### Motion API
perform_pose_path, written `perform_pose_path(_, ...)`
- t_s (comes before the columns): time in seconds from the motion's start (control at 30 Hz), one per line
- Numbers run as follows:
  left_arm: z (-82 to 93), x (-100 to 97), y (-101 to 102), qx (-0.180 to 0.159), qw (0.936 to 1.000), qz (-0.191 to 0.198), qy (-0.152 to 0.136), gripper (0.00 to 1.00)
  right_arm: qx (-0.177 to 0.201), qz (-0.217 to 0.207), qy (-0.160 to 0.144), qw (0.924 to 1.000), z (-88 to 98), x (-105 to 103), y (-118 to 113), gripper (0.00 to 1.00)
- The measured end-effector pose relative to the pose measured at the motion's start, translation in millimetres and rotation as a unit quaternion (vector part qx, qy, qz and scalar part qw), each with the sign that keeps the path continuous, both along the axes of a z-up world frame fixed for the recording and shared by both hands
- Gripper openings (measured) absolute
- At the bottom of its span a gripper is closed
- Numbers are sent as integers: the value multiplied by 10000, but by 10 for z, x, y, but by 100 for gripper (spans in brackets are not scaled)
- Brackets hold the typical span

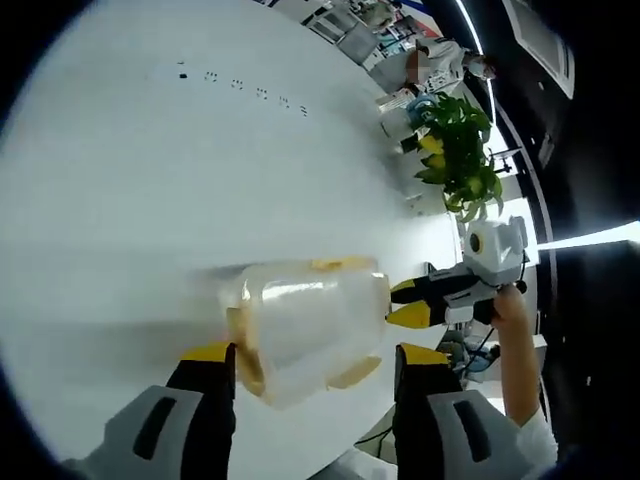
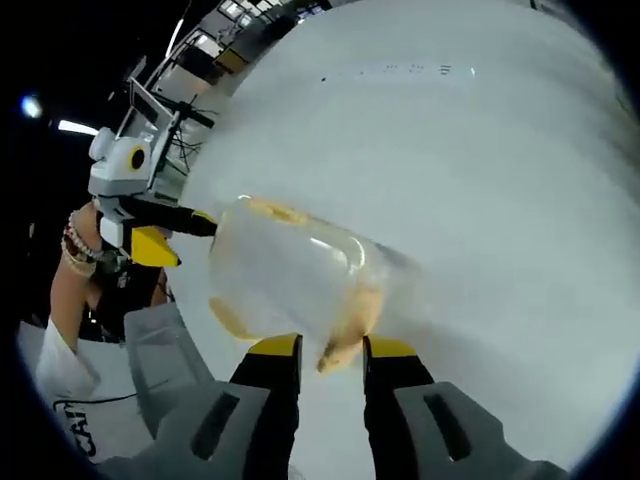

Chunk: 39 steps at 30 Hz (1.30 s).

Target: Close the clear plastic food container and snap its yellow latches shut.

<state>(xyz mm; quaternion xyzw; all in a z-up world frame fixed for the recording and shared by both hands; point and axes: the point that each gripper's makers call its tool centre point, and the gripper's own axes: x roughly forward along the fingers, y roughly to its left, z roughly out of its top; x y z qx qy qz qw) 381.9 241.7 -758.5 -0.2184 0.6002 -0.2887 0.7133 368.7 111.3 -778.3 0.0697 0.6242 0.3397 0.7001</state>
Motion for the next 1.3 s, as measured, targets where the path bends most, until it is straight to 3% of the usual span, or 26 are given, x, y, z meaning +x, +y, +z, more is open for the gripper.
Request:
perform_pose_path(0.3,-177,54,134,544,9985,42,22,36,33,18,33,10000,2,9,1,18)
perform_pose_path(0.43,-279,54,262,1107,9933,-287,-165,21,137,-29,43,9999,2,22,-17,16)
perform_pose_path(0.8,-275,32,247,925,9954,-247,54,18,370,-138,92,9992,-2,29,-20,14)
perform_pose_path(1.03,-276,22,233,859,9960,-221,124,17,303,-37,28,9995,2,30,-5,14)
perform_pose_path(1.17,-281,29,255,705,9972,-20,244,15,407,-116,48,9991,-2,20,-14,14)
perform_pose_path(1.23,-279,30,260,555,9970,234,493,13,403,-97,51,9991,0,17,-7,14)
perform_pose_path(1.3,-290,26,241,520,9976,139,436,11,373,-62,61,9993,9,22,2,14)
